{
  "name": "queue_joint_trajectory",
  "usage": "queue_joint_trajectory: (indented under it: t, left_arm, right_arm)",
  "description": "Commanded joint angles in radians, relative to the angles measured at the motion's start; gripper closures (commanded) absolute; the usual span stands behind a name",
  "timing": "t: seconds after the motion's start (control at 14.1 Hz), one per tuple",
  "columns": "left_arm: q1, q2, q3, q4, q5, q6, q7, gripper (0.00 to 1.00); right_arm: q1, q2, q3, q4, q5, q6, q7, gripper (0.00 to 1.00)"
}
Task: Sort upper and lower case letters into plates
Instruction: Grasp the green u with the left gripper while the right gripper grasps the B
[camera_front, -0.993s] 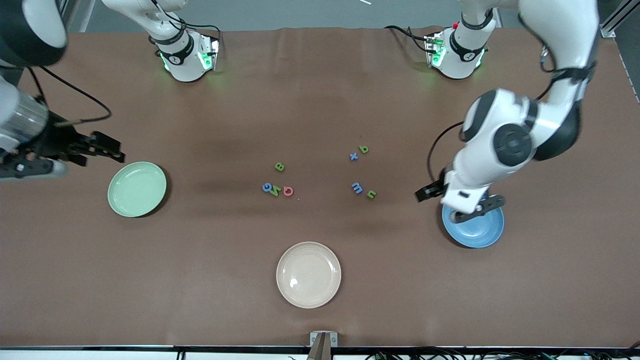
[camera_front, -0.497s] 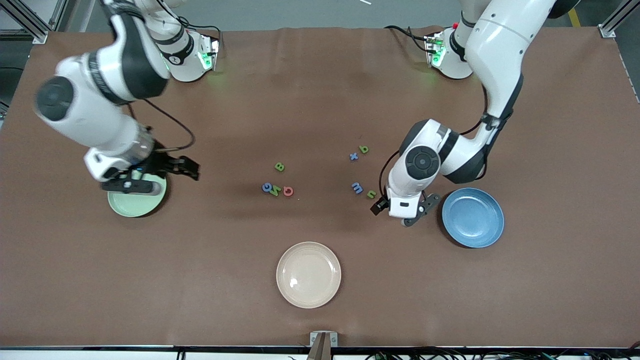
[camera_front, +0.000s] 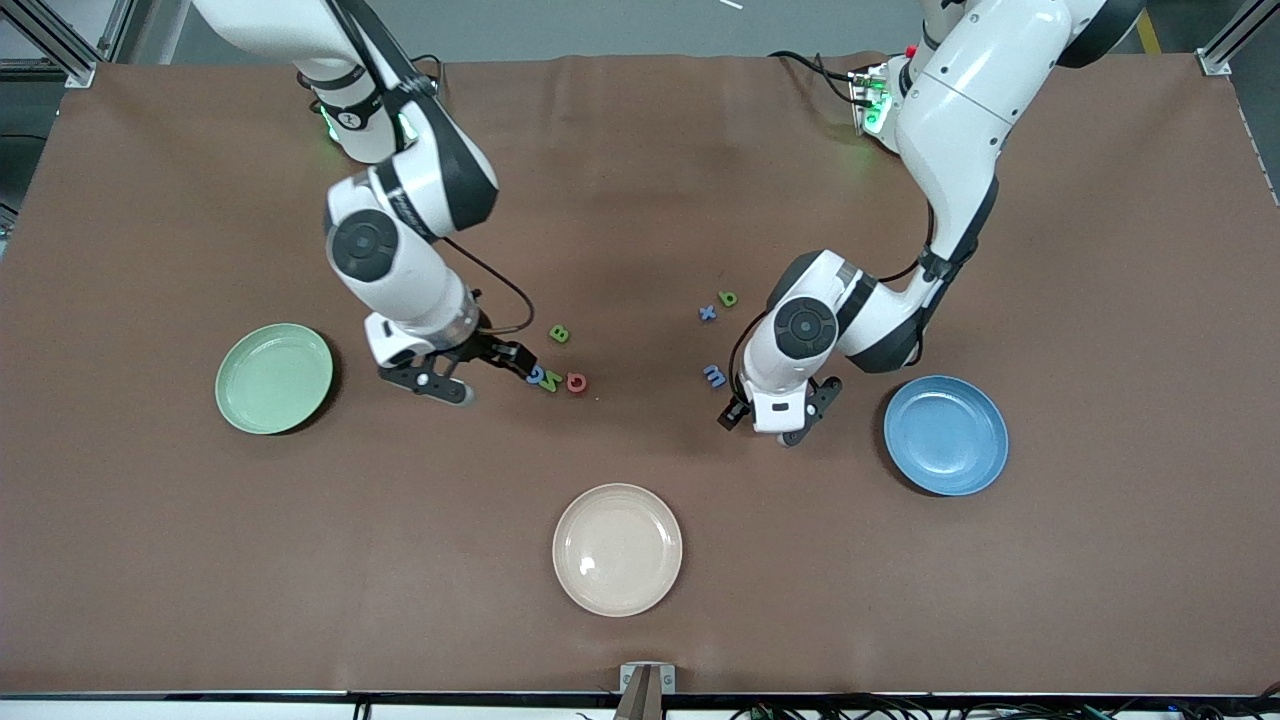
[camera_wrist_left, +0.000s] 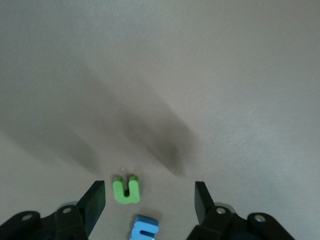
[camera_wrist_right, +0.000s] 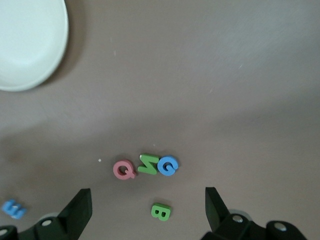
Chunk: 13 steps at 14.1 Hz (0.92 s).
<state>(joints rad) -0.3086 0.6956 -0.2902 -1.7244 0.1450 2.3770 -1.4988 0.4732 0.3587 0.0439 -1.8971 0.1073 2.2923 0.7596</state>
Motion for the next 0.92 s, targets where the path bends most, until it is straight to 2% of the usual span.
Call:
queue_joint_trajectory:
  t: [0.0,0.5,0.71,0.85]
  left_arm:
    - [0.002,-0.027,0.002,-0.072,0.021,0.008,-0.034,0.2]
    - [0.0,-0.024,0.0,-0.076,0.021,0.016,-0.058,0.43]
    - [0.002,-0.022,0.0,-0.076,0.021,0.018,-0.058,0.61]
    - [-0.003,-0.022,0.0,-0.075,0.021,0.018,-0.058,0.63]
  right_arm:
    - [0.083,0.058,-0.01,0.001,-0.133,0.035,0.032,0.0]
    - [0.1,0.108,-0.007,-0.037,-0.14,0.035,0.275,0.01]
    - [0.107,0.117,-0.006,-0.065,-0.123,0.048,0.43,0.01]
    - [0.108,0.115,-0.006,-0.092,-0.081,0.079,0.46,0.01]
